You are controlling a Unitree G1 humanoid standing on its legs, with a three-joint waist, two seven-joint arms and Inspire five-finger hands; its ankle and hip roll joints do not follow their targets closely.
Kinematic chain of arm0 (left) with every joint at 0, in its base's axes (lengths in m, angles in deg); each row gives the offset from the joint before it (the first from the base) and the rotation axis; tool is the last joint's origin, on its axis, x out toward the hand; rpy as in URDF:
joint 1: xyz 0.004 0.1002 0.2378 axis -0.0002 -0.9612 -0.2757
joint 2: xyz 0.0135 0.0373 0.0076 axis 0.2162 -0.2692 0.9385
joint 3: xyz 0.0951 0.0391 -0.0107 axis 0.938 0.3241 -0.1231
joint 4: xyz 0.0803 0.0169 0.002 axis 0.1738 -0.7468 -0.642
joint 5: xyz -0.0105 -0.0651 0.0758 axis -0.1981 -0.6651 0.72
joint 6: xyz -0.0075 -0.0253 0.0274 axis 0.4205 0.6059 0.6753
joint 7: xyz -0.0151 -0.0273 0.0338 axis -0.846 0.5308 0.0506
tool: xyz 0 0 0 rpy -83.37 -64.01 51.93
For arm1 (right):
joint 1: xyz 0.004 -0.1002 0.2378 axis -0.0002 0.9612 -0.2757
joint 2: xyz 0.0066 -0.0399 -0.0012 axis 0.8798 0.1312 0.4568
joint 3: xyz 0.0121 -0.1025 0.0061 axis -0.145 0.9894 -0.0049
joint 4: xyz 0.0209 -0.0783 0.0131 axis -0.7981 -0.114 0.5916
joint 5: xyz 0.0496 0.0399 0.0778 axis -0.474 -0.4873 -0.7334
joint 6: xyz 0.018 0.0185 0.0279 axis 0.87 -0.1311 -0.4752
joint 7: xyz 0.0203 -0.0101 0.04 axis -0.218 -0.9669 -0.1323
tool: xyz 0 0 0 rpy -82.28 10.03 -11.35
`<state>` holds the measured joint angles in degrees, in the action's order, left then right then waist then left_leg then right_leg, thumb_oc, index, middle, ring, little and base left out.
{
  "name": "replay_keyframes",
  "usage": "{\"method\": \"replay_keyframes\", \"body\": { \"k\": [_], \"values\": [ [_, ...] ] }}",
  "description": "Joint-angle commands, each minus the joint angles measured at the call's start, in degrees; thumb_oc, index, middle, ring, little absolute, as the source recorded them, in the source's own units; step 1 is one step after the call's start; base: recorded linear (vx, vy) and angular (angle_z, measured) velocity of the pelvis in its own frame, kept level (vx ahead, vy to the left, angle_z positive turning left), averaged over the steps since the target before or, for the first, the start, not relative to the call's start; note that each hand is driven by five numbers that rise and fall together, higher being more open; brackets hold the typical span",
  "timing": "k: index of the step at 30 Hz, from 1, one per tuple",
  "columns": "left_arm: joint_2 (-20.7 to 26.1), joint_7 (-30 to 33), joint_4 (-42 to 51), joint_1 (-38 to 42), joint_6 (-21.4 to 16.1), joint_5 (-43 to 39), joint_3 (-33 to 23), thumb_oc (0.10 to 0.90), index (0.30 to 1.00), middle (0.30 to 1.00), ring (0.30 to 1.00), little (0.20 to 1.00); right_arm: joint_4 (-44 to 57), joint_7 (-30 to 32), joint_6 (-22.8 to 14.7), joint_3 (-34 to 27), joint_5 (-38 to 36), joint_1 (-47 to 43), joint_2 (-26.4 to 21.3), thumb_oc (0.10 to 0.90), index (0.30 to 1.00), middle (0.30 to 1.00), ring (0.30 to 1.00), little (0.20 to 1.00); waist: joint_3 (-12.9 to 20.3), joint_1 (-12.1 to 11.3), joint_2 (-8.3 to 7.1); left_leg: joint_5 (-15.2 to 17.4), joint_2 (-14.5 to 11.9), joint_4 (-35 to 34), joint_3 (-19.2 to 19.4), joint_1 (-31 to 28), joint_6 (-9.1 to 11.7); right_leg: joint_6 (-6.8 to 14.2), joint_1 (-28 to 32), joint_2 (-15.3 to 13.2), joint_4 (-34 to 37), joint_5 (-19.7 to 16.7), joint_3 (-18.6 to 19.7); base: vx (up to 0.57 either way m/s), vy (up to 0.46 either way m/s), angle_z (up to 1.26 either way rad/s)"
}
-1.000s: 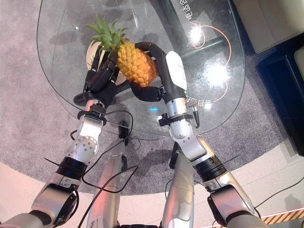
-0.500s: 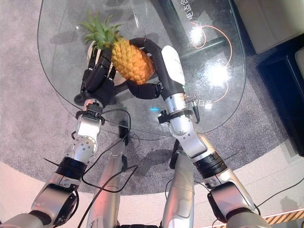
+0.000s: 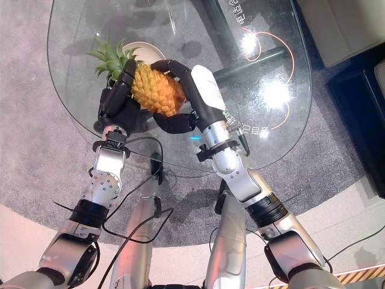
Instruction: Pick up the fruit to the plate
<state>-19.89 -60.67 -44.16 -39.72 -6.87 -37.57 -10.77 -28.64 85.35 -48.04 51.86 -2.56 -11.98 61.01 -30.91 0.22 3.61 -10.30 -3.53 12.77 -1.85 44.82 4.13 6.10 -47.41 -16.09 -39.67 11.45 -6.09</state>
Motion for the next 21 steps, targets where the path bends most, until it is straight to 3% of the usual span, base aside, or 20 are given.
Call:
{"method": "replay_keyframes", "body": {
  "k": [1, 6, 7, 8, 21],
  "values": [
    [1.4, -4.9, 8.8, 6.5, -4.3, 1.4, 0.0, 0.8, 0.9, 0.9, 0.9, 0.9, 12.6, -0.7, -9.2, 1.2, 1.6, -8.6, 0.9, 0.1, 0.3, 0.3, 0.3, 0.2, 1.1, -0.5, -1.13, 10.6, -0.7, 10.1, 2.7, -2.4, -0.7, 1.3, 4.3, 0.2, 16.0, -12.7, 1.2, 0.0, 0.0, 0.0],
    [1.4, -5.2, 9.5, 6.6, -8.1, 2.3, -0.1, 0.8, 0.9, 0.9, 0.9, 0.9, 12.5, -0.8, -8.9, 1.5, 1.6, -8.5, 0.8, 0.1, 0.3, 0.3, 0.3, 0.2, 1.1, -0.5, -1.15, 10.7, -0.6, 10.3, 2.5, -2.3, -0.7, 1.3, 4.3, 0.2, 15.9, -12.6, 1.3, 0.0, 0.0, 0.0],
    [1.3, -5.2, 9.7, 6.6, -8.6, 2.6, -0.2, 0.158, 0.349, 0.349, 0.349, 0.258, 12.4, -0.9, -9.0, 1.4, 1.7, -8.4, 0.9, 0.1, 0.3, 0.3, 0.3, 0.2, 1.1, -0.6, -1.17, 10.7, -0.6, 10.4, 2.5, -2.3, -0.7, 1.3, 4.3, 0.2, 15.9, -12.6, 1.3, 0.0, 0.0, 0.0],
    [1.2, -5.6, 9.8, 6.6, -9.8, 3.2, -0.4, 0.1, 0.3, 0.3, 0.3, 0.2, 12.3, -0.8, -9.2, 1.3, 1.8, -8.3, 0.9, 0.1, 0.3, 0.3, 0.3, 0.2, 1.1, -0.6, -1.18, 10.7, -0.6, 10.4, 2.4, -2.2, -0.7, 1.3, 4.2, 0.2, 15.9, -12.6, 1.3, 0.0, 0.0, 0.0],
    [0.6, -2.7, 10.4, 7.4, -18.5, 11.4, -1.8, 0.1, 0.3, 0.3, 0.3, 0.2, 11.8, -0.8, -9.4, 0.8, 1.8, -8.0, 1.5, 0.1, 0.3, 0.3, 0.3, 0.2, 1.1, -0.5, -1.61, 10.8, -0.5, 10.6, 2.2, -1.8, -0.6, 1.1, 3.7, 0.7, 15.3, -12.4, 1.6, 0.0, 0.0, 0.0]
  ]
}}
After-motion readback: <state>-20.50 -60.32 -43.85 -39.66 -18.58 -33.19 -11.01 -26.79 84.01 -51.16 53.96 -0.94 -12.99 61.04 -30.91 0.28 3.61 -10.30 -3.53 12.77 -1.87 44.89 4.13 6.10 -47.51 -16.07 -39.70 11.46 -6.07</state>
